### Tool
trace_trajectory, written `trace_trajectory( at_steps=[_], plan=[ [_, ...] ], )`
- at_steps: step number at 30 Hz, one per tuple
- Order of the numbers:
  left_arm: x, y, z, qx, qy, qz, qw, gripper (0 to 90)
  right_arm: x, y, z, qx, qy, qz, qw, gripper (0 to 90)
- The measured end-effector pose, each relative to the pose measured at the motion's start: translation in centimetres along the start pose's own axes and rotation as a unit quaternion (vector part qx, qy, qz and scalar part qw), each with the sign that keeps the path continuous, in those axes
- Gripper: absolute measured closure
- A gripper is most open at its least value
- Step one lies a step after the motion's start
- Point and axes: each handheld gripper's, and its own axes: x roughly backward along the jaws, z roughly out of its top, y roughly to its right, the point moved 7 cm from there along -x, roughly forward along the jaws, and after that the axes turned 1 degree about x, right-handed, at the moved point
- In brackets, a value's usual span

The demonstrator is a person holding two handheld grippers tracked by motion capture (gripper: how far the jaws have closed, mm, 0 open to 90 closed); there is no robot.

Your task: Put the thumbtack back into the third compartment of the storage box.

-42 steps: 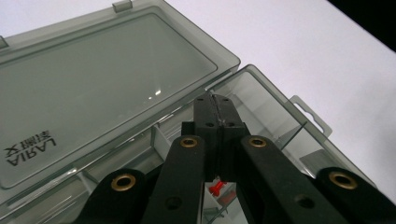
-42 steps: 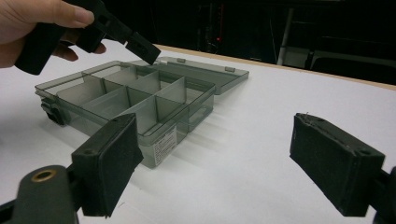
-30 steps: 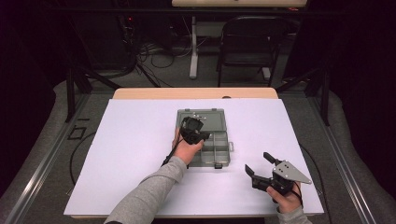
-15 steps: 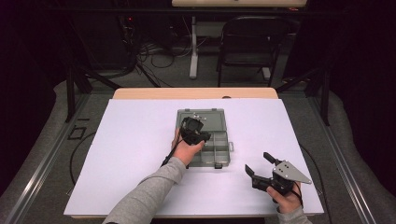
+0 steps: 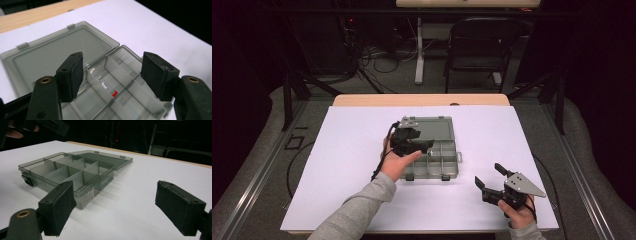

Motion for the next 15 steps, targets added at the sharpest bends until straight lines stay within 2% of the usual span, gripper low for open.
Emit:
trace_trajectory(
  at_steps=[5,10,13,15],
  plan=[
    [4.1,-1.4,-1.0,0.012,0.04,0.004,0.9991,32.0,0.0,0.1,0.0,-0.001,-0.001,-0.002,1.0,15.3],
    [8.3,-3.1,-3.0,0.021,0.065,0.017,0.9975,31.8,-0.1,0.0,-0.1,0.0,-0.001,-0.002,1.0,15.3],
    [10.6,-4.0,-4.4,0.02,0.078,0.036,0.9961,31.7,-0.1,0.1,-0.1,0.001,-0.002,-0.004,1.0,15.3],
    [12.0,-4.5,-5.4,0.023,0.093,0.049,0.9942,31.8,-0.1,0.2,-0.2,-0.001,-0.003,-0.006,1.0,15.3]
  ],
)
